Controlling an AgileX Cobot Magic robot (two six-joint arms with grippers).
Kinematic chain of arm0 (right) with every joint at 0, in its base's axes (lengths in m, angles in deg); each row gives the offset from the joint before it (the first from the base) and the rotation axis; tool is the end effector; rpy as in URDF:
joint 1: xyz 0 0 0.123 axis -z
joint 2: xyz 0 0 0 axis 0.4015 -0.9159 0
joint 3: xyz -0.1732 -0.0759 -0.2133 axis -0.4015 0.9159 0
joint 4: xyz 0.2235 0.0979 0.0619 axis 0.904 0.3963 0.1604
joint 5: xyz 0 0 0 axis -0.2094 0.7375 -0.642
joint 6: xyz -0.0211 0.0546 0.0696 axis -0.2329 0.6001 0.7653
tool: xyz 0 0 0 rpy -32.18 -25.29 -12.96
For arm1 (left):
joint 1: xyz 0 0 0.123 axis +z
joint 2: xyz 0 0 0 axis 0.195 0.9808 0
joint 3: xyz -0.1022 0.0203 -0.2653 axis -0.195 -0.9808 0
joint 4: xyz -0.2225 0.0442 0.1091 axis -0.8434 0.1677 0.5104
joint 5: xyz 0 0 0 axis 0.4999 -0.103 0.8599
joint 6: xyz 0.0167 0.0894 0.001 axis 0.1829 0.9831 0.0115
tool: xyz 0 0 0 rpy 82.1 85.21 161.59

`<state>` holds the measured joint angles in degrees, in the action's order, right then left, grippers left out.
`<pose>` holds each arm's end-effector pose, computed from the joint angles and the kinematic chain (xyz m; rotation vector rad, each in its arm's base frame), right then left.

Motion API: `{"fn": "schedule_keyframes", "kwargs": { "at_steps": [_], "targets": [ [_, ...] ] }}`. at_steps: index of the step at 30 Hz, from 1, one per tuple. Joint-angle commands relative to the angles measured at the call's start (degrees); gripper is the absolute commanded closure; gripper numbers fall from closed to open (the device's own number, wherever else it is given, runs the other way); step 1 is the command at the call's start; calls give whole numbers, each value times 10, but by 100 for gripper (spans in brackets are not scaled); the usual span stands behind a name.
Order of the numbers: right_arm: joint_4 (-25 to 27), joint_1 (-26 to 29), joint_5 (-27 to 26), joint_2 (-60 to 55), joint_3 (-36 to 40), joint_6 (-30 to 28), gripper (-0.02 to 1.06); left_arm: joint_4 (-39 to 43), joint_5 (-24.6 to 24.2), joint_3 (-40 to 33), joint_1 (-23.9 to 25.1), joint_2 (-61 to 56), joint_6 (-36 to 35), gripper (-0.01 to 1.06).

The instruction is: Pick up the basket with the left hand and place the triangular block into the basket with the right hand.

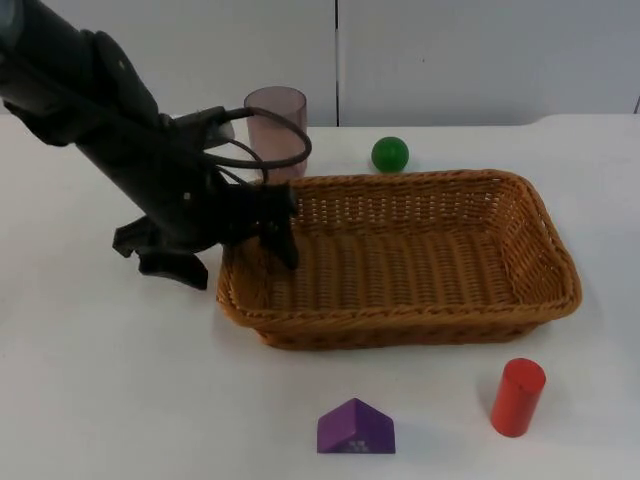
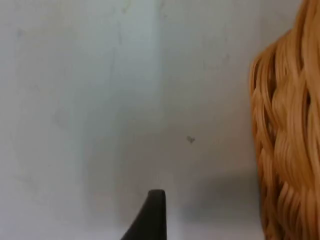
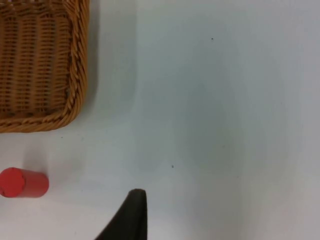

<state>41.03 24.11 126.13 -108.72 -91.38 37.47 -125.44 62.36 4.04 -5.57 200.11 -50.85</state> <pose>0.1649 -0.0008 0.2844 0.0142 2.4934 0.0062 0.3839 -0.1410 0.0867 0.0052 2.8304 -0.5215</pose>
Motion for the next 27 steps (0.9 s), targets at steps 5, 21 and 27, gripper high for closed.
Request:
{"fn": "schedule_keyframes", "kwargs": {
  "at_steps": [5, 21, 27],
  "targets": [
    [1, 4, -11, 1, -4, 0, -1, -13, 25, 4, -17, 3, -5, 33],
    [0, 4, -19, 1, -4, -4, -1, -95, 33, 4, -18, 0, -6, 105],
    [-5, 4, -20, 1, -4, -7, -1, -116, 3, 4, -18, -56, -6, 105]
  ]
}}
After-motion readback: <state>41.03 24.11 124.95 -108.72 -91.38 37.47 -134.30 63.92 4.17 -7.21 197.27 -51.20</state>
